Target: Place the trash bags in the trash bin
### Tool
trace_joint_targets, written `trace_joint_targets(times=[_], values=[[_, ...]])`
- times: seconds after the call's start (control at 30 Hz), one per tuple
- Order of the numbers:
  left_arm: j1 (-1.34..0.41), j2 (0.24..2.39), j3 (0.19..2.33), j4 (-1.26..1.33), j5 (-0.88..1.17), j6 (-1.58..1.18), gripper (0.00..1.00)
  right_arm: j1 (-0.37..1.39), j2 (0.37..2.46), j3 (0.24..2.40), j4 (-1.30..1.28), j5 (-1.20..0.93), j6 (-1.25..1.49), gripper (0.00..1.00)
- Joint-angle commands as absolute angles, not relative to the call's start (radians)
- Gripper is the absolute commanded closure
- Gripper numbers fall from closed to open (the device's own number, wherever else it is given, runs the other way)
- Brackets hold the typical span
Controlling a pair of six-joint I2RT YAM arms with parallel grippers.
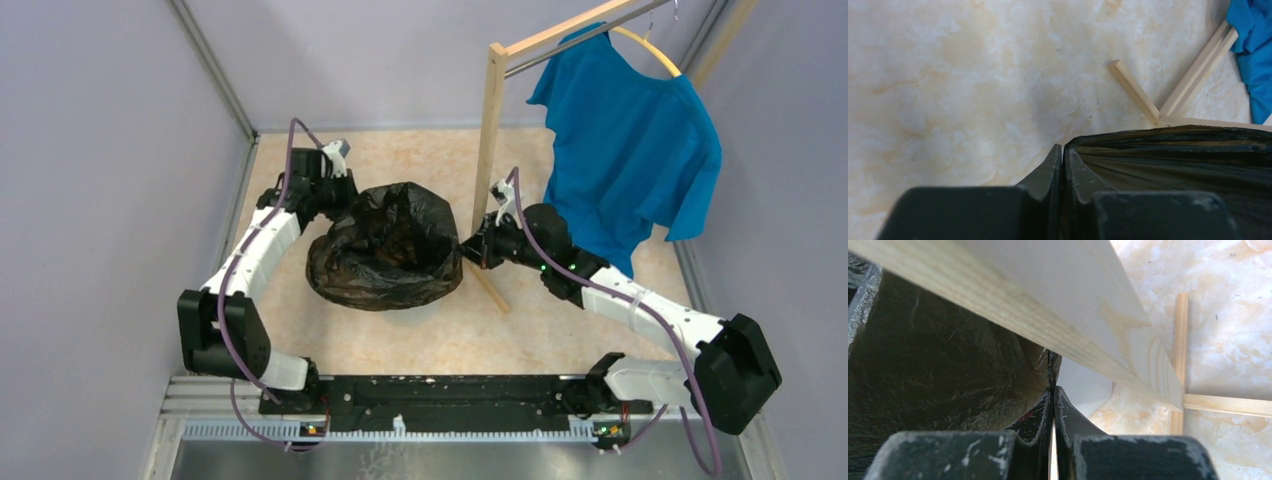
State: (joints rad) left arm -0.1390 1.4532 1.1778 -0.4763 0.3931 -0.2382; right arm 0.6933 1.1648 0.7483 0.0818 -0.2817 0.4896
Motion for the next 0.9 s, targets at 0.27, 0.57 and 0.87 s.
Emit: trace_joint_targets(times=[0.27, 0.57, 0.87], values=[[-0.125, 0.958, 1.136, -0.690, -0.194, -0.343, 0.19, 0.701, 1.134, 0.754, 0.122, -0.261, 0.446, 1.00], [-0.125, 0.627, 1.084, -0.916, -0.267, -0.541, 0.08, 0.701, 1.156, 0.763, 0.119, -0.312, 0.440, 1.00], [-0.126, 0.436, 0.968, -0.874, -0.116, -0.663, 0.31, 0.701, 1.139, 0.757, 0.129, -0.324, 0.461, 1.00]])
